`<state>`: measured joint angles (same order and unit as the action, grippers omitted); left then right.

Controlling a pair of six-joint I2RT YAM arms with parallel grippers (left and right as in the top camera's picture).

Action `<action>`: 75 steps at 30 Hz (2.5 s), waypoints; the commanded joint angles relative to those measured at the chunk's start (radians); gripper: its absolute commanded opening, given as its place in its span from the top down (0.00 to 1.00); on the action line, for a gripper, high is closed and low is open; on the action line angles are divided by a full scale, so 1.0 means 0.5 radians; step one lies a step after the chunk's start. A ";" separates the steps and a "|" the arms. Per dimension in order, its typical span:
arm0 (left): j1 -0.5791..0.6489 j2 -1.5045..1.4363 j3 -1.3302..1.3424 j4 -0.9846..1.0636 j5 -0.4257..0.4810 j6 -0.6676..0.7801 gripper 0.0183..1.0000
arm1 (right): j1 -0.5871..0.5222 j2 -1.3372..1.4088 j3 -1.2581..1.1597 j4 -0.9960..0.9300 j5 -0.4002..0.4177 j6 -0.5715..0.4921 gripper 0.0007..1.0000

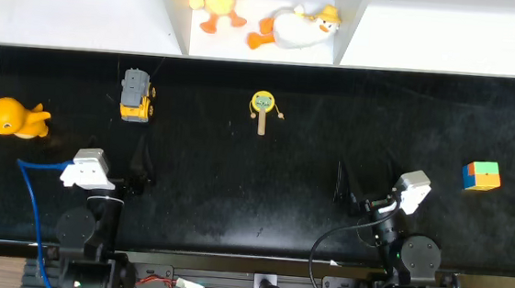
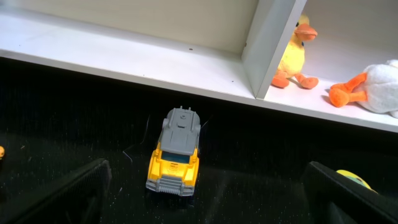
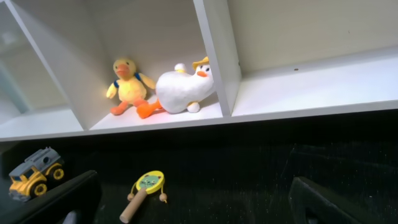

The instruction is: Store Toys

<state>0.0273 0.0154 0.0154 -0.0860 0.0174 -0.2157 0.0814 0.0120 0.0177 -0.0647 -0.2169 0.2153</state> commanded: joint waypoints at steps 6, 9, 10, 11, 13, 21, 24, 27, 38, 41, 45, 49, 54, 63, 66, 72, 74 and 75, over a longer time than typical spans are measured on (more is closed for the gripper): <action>-0.008 -0.025 -0.014 0.004 -0.025 -0.043 0.00 | 0.016 -0.017 -0.026 0.010 0.016 -0.005 0.00; -0.008 -0.025 -0.014 0.004 -0.025 -0.043 0.00 | 0.016 -0.017 -0.026 0.010 0.016 -0.005 0.00; -0.008 -0.025 -0.014 0.004 -0.025 -0.043 0.00 | 0.016 -0.017 -0.026 0.010 0.016 -0.005 0.00; -0.008 -0.025 -0.014 0.004 -0.025 -0.043 0.00 | 0.016 -0.017 -0.026 0.010 0.016 -0.005 0.00; -0.008 -0.025 -0.014 0.004 -0.025 -0.043 0.00 | 0.016 -0.017 -0.026 0.010 0.016 -0.005 0.00; -0.008 -0.025 -0.014 0.005 -0.024 -0.043 0.00 | 0.016 -0.017 -0.026 0.010 0.016 -0.005 0.00; -0.008 -0.025 -0.014 0.004 -0.025 -0.043 0.00 | 0.016 -0.017 -0.026 0.010 0.016 -0.005 0.00; -0.008 -0.025 -0.014 0.005 -0.025 -0.043 0.00 | 0.016 -0.017 -0.026 0.010 0.016 -0.005 0.00; -0.008 -0.025 -0.014 0.156 0.023 -0.048 0.00 | 0.016 -0.017 -0.026 0.010 0.016 -0.006 0.00; -0.008 -0.024 0.036 0.115 0.052 -0.046 0.00 | 0.016 -0.017 -0.026 0.010 0.016 -0.006 0.00; -0.008 0.029 0.273 -0.195 0.023 -0.050 0.00 | 0.016 -0.017 -0.026 0.010 0.016 -0.005 0.00; -0.008 0.266 0.729 -0.695 -0.180 -0.050 0.00 | 0.016 -0.017 -0.026 0.010 0.016 -0.006 0.00; -0.008 0.657 1.292 -1.238 -0.412 -0.101 0.00 | 0.016 -0.017 -0.026 0.010 0.016 -0.006 0.00; 0.066 1.241 2.073 -1.875 -0.808 -0.194 0.00 | 0.016 -0.017 -0.026 0.010 0.016 -0.006 0.00; 0.168 1.373 2.195 -1.945 -0.792 -0.059 0.00 | 0.016 -0.017 -0.026 0.010 0.016 -0.006 0.00; 0.453 1.566 2.251 -1.937 -0.568 0.257 0.00 | 0.016 -0.017 -0.026 0.010 0.016 -0.005 0.01; 0.612 1.601 2.251 -1.906 -0.362 0.436 0.00 | 0.016 -0.017 -0.026 0.010 0.016 -0.005 0.00; 0.673 1.609 2.251 -1.889 -0.296 0.486 0.00 | 0.016 -0.017 -0.026 0.010 0.016 -0.006 0.00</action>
<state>0.2802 0.8112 1.1187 -1.0477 -0.2634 -0.1188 0.0814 0.0120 0.0177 -0.0643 -0.2173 0.2153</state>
